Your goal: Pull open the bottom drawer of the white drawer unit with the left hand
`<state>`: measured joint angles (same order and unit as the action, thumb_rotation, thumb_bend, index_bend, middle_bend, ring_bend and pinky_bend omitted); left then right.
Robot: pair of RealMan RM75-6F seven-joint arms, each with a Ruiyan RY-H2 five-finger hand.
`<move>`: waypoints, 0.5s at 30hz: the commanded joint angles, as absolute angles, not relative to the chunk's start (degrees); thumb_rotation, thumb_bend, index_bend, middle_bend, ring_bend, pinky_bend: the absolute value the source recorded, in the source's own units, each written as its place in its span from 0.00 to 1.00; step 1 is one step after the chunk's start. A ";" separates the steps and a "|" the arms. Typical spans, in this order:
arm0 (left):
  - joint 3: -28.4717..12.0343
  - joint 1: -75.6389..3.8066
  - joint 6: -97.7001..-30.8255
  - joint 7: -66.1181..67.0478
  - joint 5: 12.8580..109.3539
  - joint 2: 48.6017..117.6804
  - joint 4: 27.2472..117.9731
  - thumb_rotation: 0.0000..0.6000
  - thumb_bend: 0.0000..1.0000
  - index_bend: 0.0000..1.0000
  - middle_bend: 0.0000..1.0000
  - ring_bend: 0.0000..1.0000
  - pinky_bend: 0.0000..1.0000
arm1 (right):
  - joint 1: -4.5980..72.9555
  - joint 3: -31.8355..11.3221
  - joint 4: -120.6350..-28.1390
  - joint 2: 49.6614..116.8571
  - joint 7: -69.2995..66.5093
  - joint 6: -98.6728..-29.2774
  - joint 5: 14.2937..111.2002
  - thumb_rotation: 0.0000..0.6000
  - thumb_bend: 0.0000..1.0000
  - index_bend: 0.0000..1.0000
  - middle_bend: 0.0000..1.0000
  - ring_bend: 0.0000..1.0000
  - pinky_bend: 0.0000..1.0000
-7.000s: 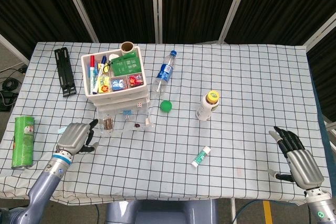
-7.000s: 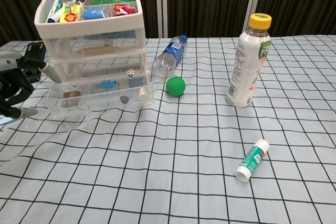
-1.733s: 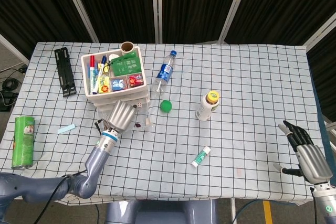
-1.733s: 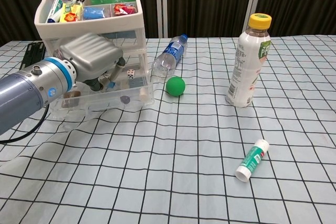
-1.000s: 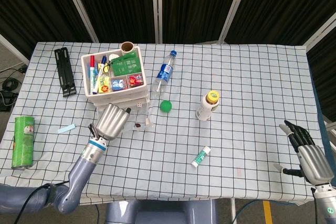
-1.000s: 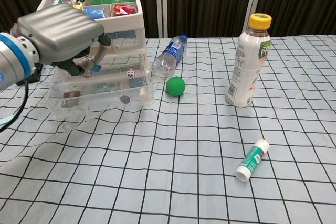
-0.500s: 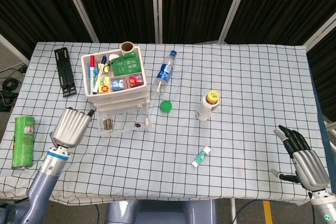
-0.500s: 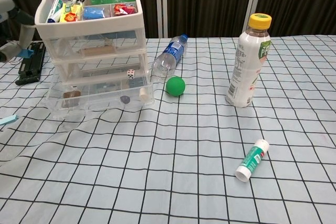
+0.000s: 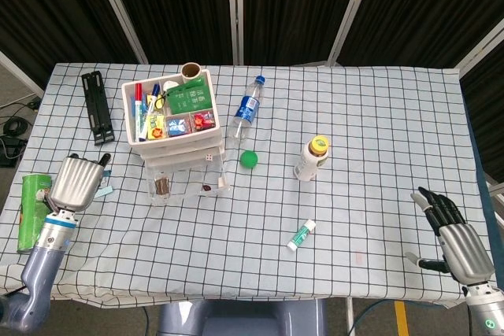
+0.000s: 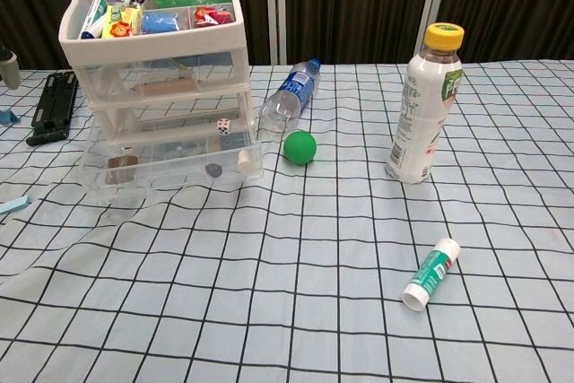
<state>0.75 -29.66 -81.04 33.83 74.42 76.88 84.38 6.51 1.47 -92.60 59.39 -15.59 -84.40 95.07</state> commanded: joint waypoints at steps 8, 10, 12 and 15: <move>-1.83 -25.82 -81.96 26.11 73.61 78.02 85.10 1.00 0.30 0.14 0.20 0.25 0.26 | 6.52 1.70 -92.48 59.69 -14.98 -84.46 95.61 1.00 0.02 0.00 0.00 0.00 0.00; -1.86 -24.60 -82.93 22.91 74.35 77.93 85.58 1.00 0.30 0.13 0.17 0.22 0.25 | 6.53 1.67 -92.41 59.79 -14.81 -84.42 95.53 1.00 0.02 0.00 0.00 0.00 0.00; -1.79 -23.34 -85.25 20.02 76.30 78.24 85.48 1.00 0.30 0.12 0.13 0.18 0.22 | 6.60 1.52 -92.24 59.99 -14.38 -84.37 95.39 1.00 0.02 0.00 0.00 0.00 0.00; -0.89 -20.26 -91.15 15.71 80.74 79.81 84.04 1.00 0.29 0.10 0.06 0.10 0.16 | 6.68 1.40 -91.98 60.44 -13.49 -84.13 95.12 1.00 0.02 0.00 0.00 0.00 0.00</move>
<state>-1.45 -23.21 -86.30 19.77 76.91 78.54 84.94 6.64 1.46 -92.08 60.28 -13.70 -84.22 95.23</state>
